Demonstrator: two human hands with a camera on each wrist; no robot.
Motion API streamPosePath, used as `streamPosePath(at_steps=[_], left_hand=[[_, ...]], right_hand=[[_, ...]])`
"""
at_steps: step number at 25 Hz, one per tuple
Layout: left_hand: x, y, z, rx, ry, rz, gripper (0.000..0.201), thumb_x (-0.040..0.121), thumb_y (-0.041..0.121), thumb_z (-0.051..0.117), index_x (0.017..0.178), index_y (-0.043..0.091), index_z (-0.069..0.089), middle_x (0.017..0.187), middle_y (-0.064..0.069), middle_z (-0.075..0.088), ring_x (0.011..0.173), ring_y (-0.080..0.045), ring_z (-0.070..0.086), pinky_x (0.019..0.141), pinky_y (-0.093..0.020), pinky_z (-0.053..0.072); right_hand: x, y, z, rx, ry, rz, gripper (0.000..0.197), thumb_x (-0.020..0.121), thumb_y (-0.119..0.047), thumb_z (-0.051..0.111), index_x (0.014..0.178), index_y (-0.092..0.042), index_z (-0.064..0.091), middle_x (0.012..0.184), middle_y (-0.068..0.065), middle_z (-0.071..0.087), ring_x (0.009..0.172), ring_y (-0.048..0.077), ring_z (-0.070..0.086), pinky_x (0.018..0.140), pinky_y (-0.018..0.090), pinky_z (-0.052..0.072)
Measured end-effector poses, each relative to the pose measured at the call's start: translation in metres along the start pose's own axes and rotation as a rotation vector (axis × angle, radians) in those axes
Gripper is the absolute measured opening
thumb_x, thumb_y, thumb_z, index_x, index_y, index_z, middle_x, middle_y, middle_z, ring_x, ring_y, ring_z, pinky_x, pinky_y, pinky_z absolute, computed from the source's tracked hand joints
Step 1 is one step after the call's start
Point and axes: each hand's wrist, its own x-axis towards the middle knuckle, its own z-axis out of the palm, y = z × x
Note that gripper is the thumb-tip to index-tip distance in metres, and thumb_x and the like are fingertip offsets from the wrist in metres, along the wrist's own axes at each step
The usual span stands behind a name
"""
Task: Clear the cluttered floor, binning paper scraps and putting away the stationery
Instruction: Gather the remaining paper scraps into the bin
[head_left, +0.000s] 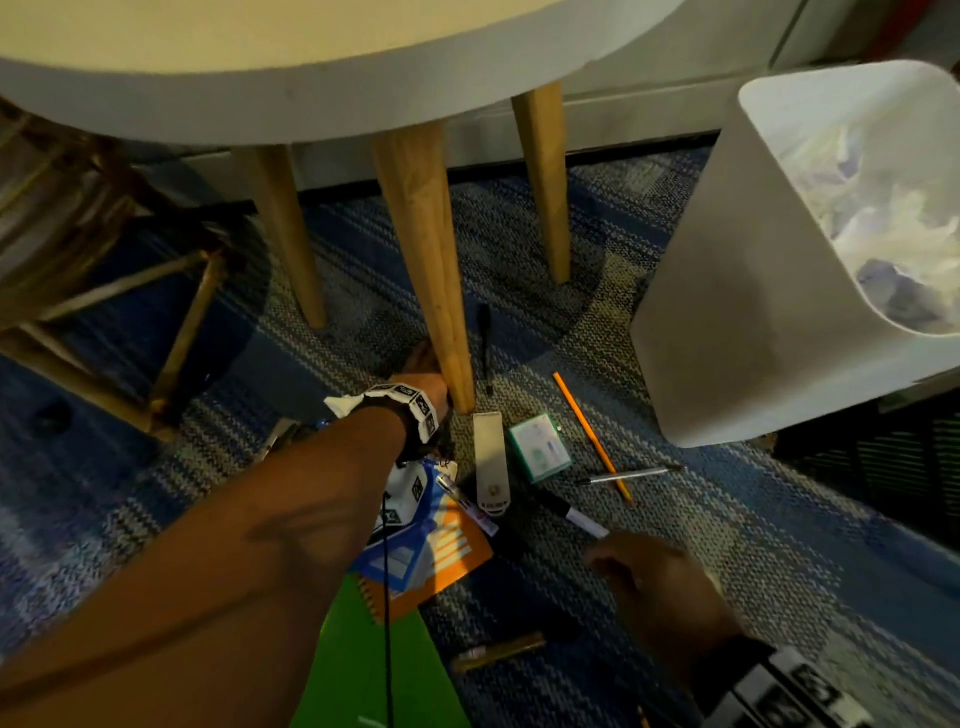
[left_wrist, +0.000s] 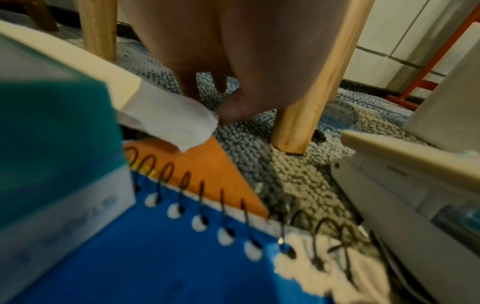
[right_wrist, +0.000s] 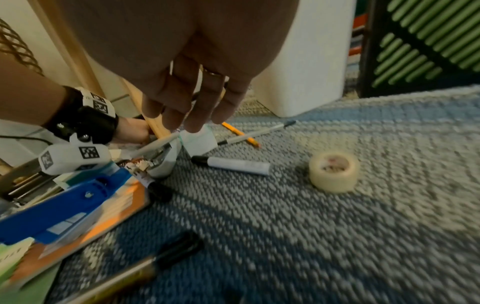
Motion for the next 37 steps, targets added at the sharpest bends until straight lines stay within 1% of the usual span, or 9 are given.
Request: streamPosePath(at_steps=[4, 9, 13, 16, 19, 23, 29, 33, 37], left_hand=[[0.003, -0.003, 0.002, 0.028, -0.017, -0.016, 0.065, 0.098, 0.037, 0.037, 0.152, 0.033, 0.002, 0.161, 0.003, -0.007, 0.147, -0.029, -0.005, 0.116, -0.052, 0.002], [-0.009, 0.003, 0.003, 0.04, 0.097, 0.017, 0.072, 0.093, 0.022, 0.048, 0.153, 0.027, 0.009, 0.161, 0.005, -0.001, 0.147, -0.024, -0.004, 0.116, -0.054, 0.016], [-0.016, 0.003, 0.01, 0.049, 0.212, 0.062, 0.058, 0.09, 0.014, 0.05, 0.145, 0.018, 0.033, 0.154, -0.004, 0.027, 0.142, -0.027, 0.023, 0.112, -0.047, 0.026], [-0.015, 0.001, 0.017, -0.005, 0.297, 0.075, 0.045, 0.093, 0.017, 0.048, 0.138, 0.014, 0.043, 0.145, -0.008, 0.041, 0.133, -0.03, 0.036, 0.104, -0.042, 0.037], [-0.014, -0.001, 0.022, -0.004, 0.283, 0.068, 0.035, 0.096, 0.016, 0.046, 0.131, 0.012, 0.05, 0.133, -0.012, 0.049, 0.121, -0.032, 0.048, 0.097, -0.041, 0.042], [-0.016, -0.001, 0.019, 0.094, 0.301, 0.074, 0.032, 0.091, 0.01, 0.055, 0.124, 0.01, 0.056, 0.124, -0.013, 0.055, 0.111, -0.035, 0.056, 0.09, -0.041, 0.047], [-0.013, 0.005, 0.02, 0.124, 0.254, 0.009, 0.026, 0.094, 0.013, 0.045, 0.116, 0.004, 0.057, 0.12, -0.015, 0.057, 0.112, -0.034, 0.049, 0.095, -0.042, 0.043], [-0.022, 0.01, 0.03, 0.073, 0.302, -0.054, 0.039, 0.088, 0.031, 0.054, 0.117, 0.004, 0.054, 0.122, -0.014, 0.053, 0.115, -0.033, 0.045, 0.097, -0.04, 0.035], [-0.066, 0.021, 0.028, 0.083, 0.238, -0.007, 0.037, 0.086, 0.034, 0.057, 0.112, 0.009, 0.054, 0.116, -0.012, 0.056, 0.11, -0.033, 0.049, 0.089, -0.04, 0.038]], right_hand=[[-0.015, 0.014, 0.018, 0.049, -0.117, 0.158, 0.026, 0.088, -0.017, 0.065, 0.094, -0.042, 0.061, 0.078, -0.048, 0.054, 0.096, 0.003, 0.057, 0.069, -0.006, 0.032], [-0.016, 0.017, 0.022, 0.071, -0.215, 0.221, 0.04, 0.093, -0.022, 0.058, 0.077, -0.057, 0.047, 0.074, -0.042, 0.049, 0.09, -0.003, 0.059, 0.067, 0.001, 0.038], [-0.016, 0.02, 0.025, 0.049, -0.26, 0.273, 0.035, 0.094, -0.022, 0.057, 0.08, -0.053, 0.048, 0.087, -0.038, 0.052, 0.096, -0.003, 0.058, 0.072, 0.0, 0.037], [-0.017, 0.022, 0.032, 0.035, -0.257, 0.306, 0.026, 0.093, -0.023, 0.057, 0.085, -0.048, 0.055, 0.098, -0.024, 0.065, 0.096, 0.004, 0.062, 0.078, 0.014, 0.045], [-0.011, 0.021, 0.035, 0.038, -0.168, 0.315, 0.021, 0.09, -0.02, 0.062, 0.083, -0.04, 0.063, 0.084, -0.013, 0.069, 0.082, 0.013, 0.066, 0.07, 0.03, 0.051], [-0.004, 0.015, 0.034, 0.029, -0.096, 0.318, 0.016, 0.088, -0.019, 0.065, 0.084, -0.034, 0.068, 0.078, -0.011, 0.065, 0.076, 0.018, 0.065, 0.065, 0.032, 0.049], [-0.01, 0.016, 0.031, 0.036, -0.174, 0.3, 0.019, 0.091, -0.021, 0.061, 0.084, -0.039, 0.063, 0.084, -0.009, 0.069, 0.08, 0.017, 0.064, 0.068, 0.033, 0.05], [0.001, 0.011, 0.018, 0.066, -0.133, 0.285, 0.018, 0.089, -0.014, 0.062, 0.083, -0.029, 0.07, 0.076, -0.023, 0.06, 0.073, 0.003, 0.058, 0.06, 0.011, 0.038], [0.014, 0.006, -0.004, 0.013, -0.161, 0.307, 0.022, 0.091, -0.019, 0.057, 0.081, -0.038, 0.063, 0.067, -0.012, 0.059, 0.065, 0.016, 0.057, 0.061, 0.027, 0.044]])
